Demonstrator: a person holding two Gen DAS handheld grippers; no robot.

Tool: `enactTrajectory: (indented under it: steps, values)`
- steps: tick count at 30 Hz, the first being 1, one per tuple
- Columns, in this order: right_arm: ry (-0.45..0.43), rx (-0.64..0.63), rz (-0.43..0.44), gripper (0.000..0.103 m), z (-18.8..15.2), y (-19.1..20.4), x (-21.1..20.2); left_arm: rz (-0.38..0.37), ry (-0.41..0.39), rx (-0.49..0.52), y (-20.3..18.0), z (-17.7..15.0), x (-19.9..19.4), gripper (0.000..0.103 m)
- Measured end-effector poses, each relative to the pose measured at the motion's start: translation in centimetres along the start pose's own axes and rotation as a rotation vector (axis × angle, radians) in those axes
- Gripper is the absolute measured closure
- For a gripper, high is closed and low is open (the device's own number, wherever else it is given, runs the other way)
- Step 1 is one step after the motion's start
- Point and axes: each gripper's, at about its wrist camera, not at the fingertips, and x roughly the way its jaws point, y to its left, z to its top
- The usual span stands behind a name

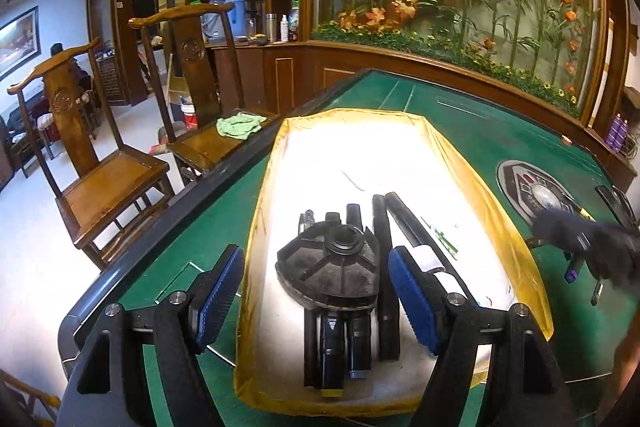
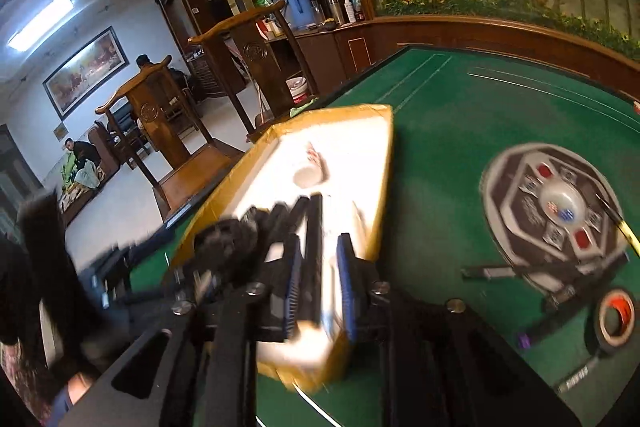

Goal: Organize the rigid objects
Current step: 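Withdraw both grippers from the gold box back over the table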

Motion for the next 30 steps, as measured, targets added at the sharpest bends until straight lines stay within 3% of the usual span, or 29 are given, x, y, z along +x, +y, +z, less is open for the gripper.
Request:
enactTrajectory:
  steps: [2,7,15,25,30]
  values:
    - [-0.015,-0.015,-0.006,0.074,-1.4,-0.4,-1.1,0.009,0.0,-0.001,0.0,0.0,0.0,0.025]
    - [-0.023,-0.028,-0.038,0.074,-3.5,-2.3,-2.9,0.028,-0.005,-0.001,-0.1,-0.1,-0.2,0.025]
    - [-0.078,0.075,-0.052,0.074,-4.2,-5.2,-5.3,0.046,-0.027,0.016,-1.0,-0.4,-0.8,0.025]
    - [-0.085,0.135,-0.047,0.074,-3.9,-9.8,-8.5,0.069,-0.067,0.129,-4.7,-1.1,-2.4,0.025]
    - [-0.136,0.201,-0.11,0.074,-3.7,-14.2,-11.7,-0.013,-0.094,0.155,-7.2,-0.5,-5.0,0.025]
